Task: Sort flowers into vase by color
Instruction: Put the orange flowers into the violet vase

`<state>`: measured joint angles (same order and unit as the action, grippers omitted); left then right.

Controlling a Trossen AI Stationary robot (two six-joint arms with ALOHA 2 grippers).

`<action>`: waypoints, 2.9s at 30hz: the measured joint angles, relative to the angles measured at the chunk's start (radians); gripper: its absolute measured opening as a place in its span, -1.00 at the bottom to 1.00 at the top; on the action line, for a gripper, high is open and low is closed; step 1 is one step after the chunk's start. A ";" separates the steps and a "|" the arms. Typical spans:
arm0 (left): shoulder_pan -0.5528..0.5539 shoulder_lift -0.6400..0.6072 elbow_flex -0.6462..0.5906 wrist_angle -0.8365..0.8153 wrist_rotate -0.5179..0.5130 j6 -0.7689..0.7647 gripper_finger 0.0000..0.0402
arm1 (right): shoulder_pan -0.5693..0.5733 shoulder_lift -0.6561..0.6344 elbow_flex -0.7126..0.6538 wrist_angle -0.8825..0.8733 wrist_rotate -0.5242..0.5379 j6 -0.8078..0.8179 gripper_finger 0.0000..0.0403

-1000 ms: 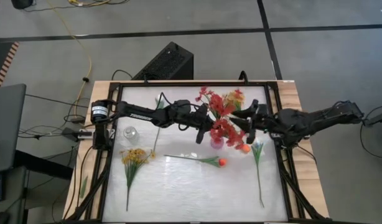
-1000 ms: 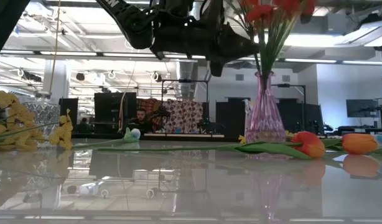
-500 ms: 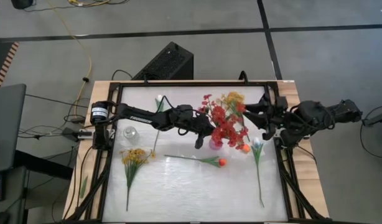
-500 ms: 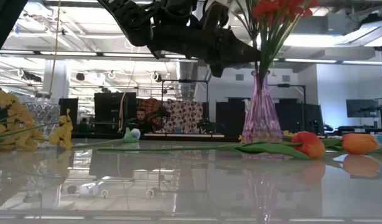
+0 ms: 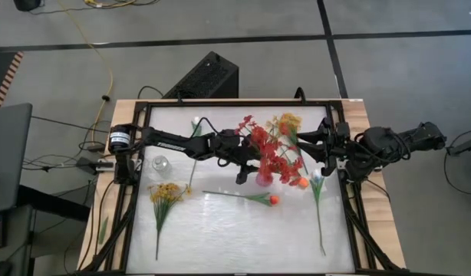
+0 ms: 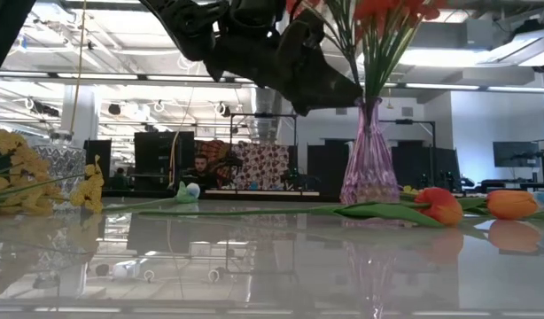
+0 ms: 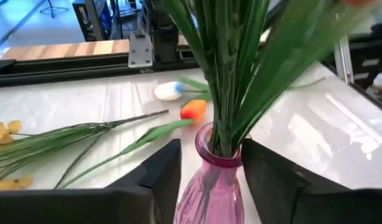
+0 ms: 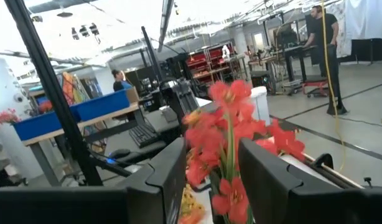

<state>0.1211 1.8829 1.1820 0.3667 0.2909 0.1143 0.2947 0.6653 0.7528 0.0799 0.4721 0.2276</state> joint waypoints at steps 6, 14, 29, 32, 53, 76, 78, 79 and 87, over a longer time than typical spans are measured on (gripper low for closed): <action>0.000 -0.030 0.000 -0.023 -0.010 0.063 -0.11 | -0.006 0.009 0.000 0.043 0.004 -0.027 -0.14; 0.000 -0.145 0.000 -0.212 -0.086 0.207 -0.10 | -0.015 0.017 0.000 0.047 0.000 -0.036 -0.14; -0.012 -0.486 0.000 -0.740 -0.192 0.202 -0.10 | -0.015 0.082 -0.001 0.167 -0.002 -0.056 -0.14; -0.021 -0.587 0.000 -0.732 -0.191 0.183 -0.10 | -0.012 0.102 0.011 0.172 -0.004 -0.062 -0.14; -0.011 -0.427 0.031 0.118 -0.420 -0.188 -1.00 | 0.008 0.164 0.060 0.165 0.008 -0.131 -0.14; -0.089 -0.205 0.353 -0.520 -0.461 0.023 -1.00 | 0.039 0.157 0.060 0.036 0.008 -0.097 -0.14; -0.089 -0.205 0.353 -0.544 -0.458 0.034 -1.00 | 0.039 0.157 0.060 0.019 0.009 -0.097 -0.14; -0.089 -0.205 0.353 -0.558 -0.452 0.039 -1.00 | 0.039 0.157 0.060 0.012 0.012 -0.097 -0.14; -0.089 -0.218 0.353 -0.563 -0.430 0.070 -1.00 | 0.013 0.130 0.060 0.098 0.039 -0.100 -0.14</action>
<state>0.0319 1.6647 1.5352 -0.1963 -0.1394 0.1847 0.3079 0.7953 0.8124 0.1780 0.5110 0.1278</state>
